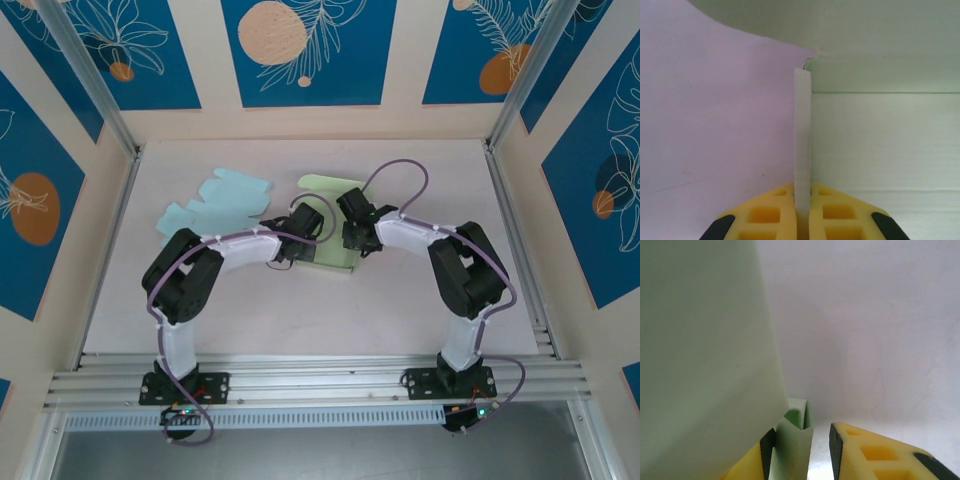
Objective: Fold the paper box
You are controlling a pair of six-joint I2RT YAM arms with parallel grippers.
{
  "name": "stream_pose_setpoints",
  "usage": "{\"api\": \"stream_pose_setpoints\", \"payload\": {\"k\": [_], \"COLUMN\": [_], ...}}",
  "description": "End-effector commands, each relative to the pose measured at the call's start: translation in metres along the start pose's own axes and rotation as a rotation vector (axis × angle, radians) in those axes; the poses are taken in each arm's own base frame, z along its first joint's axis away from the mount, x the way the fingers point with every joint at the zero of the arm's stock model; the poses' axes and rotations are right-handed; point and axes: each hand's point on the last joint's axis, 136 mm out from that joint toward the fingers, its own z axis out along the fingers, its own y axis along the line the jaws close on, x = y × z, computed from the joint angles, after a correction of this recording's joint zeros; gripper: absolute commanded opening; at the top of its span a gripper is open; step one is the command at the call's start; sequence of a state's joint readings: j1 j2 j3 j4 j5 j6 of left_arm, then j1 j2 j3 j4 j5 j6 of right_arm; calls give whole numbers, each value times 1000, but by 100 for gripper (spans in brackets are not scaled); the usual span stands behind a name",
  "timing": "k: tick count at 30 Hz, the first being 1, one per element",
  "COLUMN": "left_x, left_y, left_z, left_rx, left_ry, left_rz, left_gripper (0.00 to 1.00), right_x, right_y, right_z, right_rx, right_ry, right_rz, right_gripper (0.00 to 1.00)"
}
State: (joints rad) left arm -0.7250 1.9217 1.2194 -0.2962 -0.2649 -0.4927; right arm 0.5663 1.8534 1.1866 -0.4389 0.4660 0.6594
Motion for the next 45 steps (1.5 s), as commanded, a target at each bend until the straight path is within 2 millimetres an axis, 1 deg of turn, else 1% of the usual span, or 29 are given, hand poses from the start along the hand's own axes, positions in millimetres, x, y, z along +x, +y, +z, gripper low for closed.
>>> {"api": "stream_pose_setpoints", "payload": {"k": [1, 5, 10, 12, 13, 14, 16, 18, 21, 23, 26, 30, 34, 35, 37, 38, 39, 41, 44, 45], "left_x": [12, 11, 8, 9, 8, 8, 7, 4, 0, -4, -8, -7, -1, 0, 1, 2, 1, 1, 2, 2], "left_y": [3, 6, 10, 11, 12, 16, 22, 32, 45, 51, 55, 49, 45, 46, 50, 53, 57, 66, 78, 80], "left_z": [8, 8, 8, 9, 9, 9, 8, 5, 0, -4, -8, -6, -3, -3, -4, -5, -6, -8, -10, -11], "left_rx": [-46, -61, -74, -82, -86, -97, -119, -143, -171, -188, -188, -141, -108, -112, -126, -137, -150, -164, -172, -171], "left_ry": [40, 37, 27, 29, 29, 30, 29, 16, -12, -37, -72, -87, -80, -79, -83, -87, -92, -96, -103, -106], "left_rz": [9, 2, -13, -17, -20, -26, -34, -53, -92, -120, -155, -189, -204, -205, -207, -208, -213, -227, -254, -259], "left_gripper": [7, 6, 4, 2, 2, 2, 0, 0, 0, 0, 0, 0, 0, 0, 0, 0, 0, 0, 0, 0], "right_x": [41, 52, 68, 72, 73, 74, 73, 71, 65, 63, 65, 70, 79, 80, 82, 83, 86, 91, 98, 99], "right_y": [-30, -29, -35, -40, -44, -49, -61, -76, -96, -101, -86, -68, -49, -47, -48, -53, -61, -76, -96, -101], "right_z": [12, 19, 17, 17, 16, 14, 7, -5, -24, -29, -21, -6, 6, 6, 4, 2, -1, -6, -10, -10], "right_rx": [191, 190, 221, 241, 258, 284, 354, 463, 631, 691, 668, 638, 539, 539, 570, 607, 650, 714, 754, 763], "right_ry": [113, 159, 193, 204, 203, 206, 203, 192, 173, 176, 191, 218, 235, 234, 237, 244, 252, 273, 297, 301], "right_rz": [-87, -98, -111, -110, -113, -117, -130, -161, -210, -228, -282, -323, -318, -318, -324, -327, -324, -315, -284, -273], "right_gripper": [37, 37, 38, 37, 36, 32, 22, 17, 16, 17, 19, 27, 26, 25, 20, 19, 16, 13, 3, 3]}}
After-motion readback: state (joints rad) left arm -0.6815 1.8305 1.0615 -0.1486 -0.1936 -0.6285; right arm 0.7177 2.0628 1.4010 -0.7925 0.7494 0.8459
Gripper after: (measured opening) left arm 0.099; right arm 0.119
